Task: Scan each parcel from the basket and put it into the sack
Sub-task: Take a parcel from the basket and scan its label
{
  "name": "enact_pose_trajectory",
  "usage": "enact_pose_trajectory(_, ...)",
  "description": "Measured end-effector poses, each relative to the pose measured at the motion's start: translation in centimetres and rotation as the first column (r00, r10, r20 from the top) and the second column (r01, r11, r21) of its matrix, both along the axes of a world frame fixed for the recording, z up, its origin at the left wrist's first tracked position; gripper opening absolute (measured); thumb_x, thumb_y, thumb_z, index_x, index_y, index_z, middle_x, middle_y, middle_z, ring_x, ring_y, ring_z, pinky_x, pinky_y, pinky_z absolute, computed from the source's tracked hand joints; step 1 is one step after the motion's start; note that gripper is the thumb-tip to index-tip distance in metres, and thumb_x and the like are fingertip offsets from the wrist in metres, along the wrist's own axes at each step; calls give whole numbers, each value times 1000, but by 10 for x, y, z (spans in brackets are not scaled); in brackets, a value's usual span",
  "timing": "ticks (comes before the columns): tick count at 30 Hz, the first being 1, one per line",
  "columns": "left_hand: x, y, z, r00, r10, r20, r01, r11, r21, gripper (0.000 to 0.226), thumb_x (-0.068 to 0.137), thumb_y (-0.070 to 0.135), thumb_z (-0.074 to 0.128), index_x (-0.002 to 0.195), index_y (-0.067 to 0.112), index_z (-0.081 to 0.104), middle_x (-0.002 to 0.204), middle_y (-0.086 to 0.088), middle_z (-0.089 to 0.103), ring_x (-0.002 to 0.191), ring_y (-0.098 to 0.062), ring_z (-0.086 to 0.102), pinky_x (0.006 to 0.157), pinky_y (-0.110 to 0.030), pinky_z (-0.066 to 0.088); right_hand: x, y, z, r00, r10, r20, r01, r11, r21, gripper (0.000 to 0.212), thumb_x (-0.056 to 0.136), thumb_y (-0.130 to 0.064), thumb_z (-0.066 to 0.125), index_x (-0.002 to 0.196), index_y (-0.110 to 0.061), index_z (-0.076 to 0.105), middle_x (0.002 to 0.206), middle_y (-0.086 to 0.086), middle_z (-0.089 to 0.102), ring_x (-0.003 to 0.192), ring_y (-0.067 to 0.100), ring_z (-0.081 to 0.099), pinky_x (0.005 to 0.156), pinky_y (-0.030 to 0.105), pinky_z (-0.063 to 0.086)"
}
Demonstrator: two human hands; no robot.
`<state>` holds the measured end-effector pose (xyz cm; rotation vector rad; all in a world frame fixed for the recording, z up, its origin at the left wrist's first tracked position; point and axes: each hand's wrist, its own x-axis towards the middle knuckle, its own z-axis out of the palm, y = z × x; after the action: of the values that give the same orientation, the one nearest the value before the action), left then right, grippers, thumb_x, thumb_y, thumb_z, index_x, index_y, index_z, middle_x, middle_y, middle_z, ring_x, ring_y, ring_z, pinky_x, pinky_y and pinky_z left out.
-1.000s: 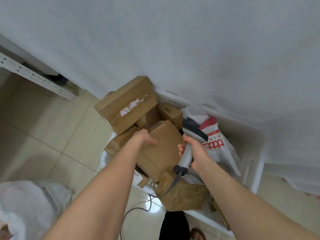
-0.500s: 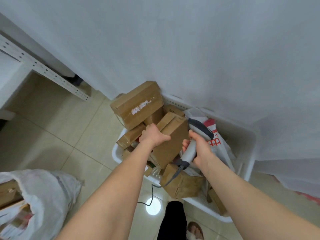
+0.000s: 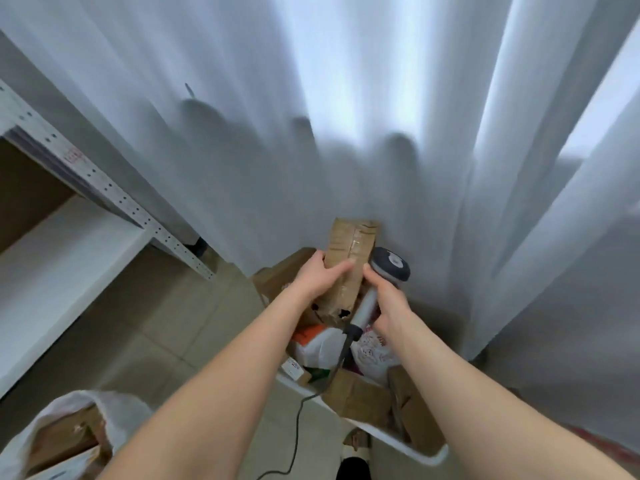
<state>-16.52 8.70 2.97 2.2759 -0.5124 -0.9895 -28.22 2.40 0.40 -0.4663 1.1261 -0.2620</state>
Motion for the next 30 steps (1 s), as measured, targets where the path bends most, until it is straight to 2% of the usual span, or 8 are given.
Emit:
enact_pose_trajectory(4,-19,10,69,966,196,-168,-228,953,-201,34,101,30,36,110,12,64,115,-8,66,98,-19,60,85,-29,44,-15,4,49,997,-22,75,23,999,-23,54,65,-26,87,113,-11,66,99,14,75,89,36,72,84,58,55)
enact_pose_trajectory(9,-32,33,125,977,151,-151,-186,947,-262,12,94,24,59,104,21,65,113,-2,66,96,-13,59,74,-30,44,-34,11,102,994,-33,103,40,997,-67,47,71,-17,82,115,-9,66,103,15,73,93,36,70,86,56,55)
enact_pose_trajectory(13,-32,48,162,988,147,-45,-154,962,-226,79,75,47,76,138,13,42,137,-9,50,121,-21,49,98,-31,41,-42,18,134,987,-17,161,28,997,-67,38,80,-16,75,117,-8,66,109,17,72,99,38,69,92,54,53)
enact_pose_trajectory(17,-21,70,189,974,216,-66,-224,962,-156,156,24,80,78,152,17,14,152,-10,35,136,-28,38,110,-47,35,-41,28,161,979,25,203,-8,996,-84,31,88,-14,67,117,-5,65,113,19,70,103,37,67,95,54,51)
enact_pose_trajectory(19,-24,82,204,961,246,-123,-259,961,-99,142,45,80,73,154,18,5,153,-10,32,136,-31,37,106,-47,38,-37,35,172,976,42,215,-21,995,-100,24,89,-10,65,112,-4,65,103,17,72,95,34,69,87,49,55)
enact_pose_trajectory(22,-24,95,210,928,192,-318,-251,955,-156,105,59,71,67,141,11,41,124,-9,63,110,-26,61,94,-44,49,-24,52,181,972,97,214,-66,987,-146,17,88,-7,65,105,-5,64,84,12,74,76,25,72,61,35,58)
enact_pose_trajectory(26,-24,109,207,924,131,-360,-251,917,-311,43,84,33,71,121,12,60,91,-4,70,78,-17,67,63,-27,56,-6,75,188,968,169,184,-129,969,-209,32,83,-13,72,114,-7,67,98,14,74,93,34,71,87,50,56)
enact_pose_trajectory(30,-11,123,205,964,178,-198,-230,930,-287,32,85,23,70,113,11,62,86,-3,67,74,-15,64,57,-24,51,9,89,194,980,138,146,-96,959,-265,35,82,-17,76,115,-10,65,98,11,74,93,32,70,92,51,54)
